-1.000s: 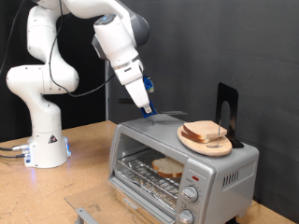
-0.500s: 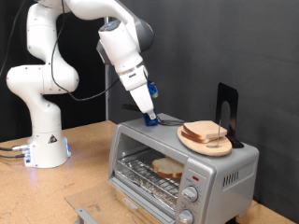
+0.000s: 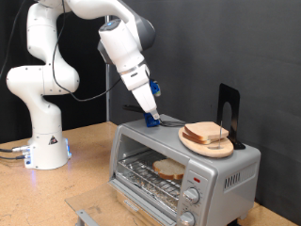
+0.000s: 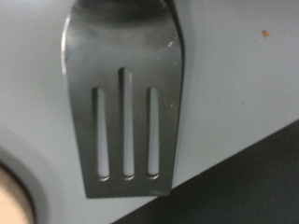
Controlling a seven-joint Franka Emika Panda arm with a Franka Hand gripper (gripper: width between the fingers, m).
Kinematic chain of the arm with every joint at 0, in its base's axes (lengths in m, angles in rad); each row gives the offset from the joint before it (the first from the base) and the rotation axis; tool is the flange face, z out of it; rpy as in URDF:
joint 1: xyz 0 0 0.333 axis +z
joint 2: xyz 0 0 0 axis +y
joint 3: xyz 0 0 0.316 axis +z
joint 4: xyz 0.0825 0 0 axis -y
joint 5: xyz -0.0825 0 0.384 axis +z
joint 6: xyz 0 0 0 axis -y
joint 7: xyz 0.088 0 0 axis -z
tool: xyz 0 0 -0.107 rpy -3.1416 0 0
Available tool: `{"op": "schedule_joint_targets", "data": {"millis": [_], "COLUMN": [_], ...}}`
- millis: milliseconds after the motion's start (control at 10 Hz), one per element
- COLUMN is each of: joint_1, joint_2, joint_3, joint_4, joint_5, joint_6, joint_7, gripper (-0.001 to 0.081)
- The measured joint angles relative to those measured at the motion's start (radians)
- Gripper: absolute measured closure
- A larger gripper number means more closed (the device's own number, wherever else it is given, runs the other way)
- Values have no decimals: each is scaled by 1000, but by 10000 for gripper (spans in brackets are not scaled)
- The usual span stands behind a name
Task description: Make a piece of toast with the oven
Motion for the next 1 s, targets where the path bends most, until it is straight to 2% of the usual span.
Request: {"op": "schedule_joint_targets", "data": {"millis": [200, 400, 500, 700, 1000], "joint_1": [-1, 1, 2, 2, -10], "joint_2": [-39, -39, -55, -119, -208], "joint_3": [-54, -54, -85, -183, -326], "joint_4": [5, -2, -16, -65, -119], "joint_5": [-18, 10, 27, 57, 51], "joint_6": [-82, -75, -102, -180, -270], "joint_7": [-6, -27, -61, -123, -177], "gripper": [-2, -2, -2, -2, -2]}}
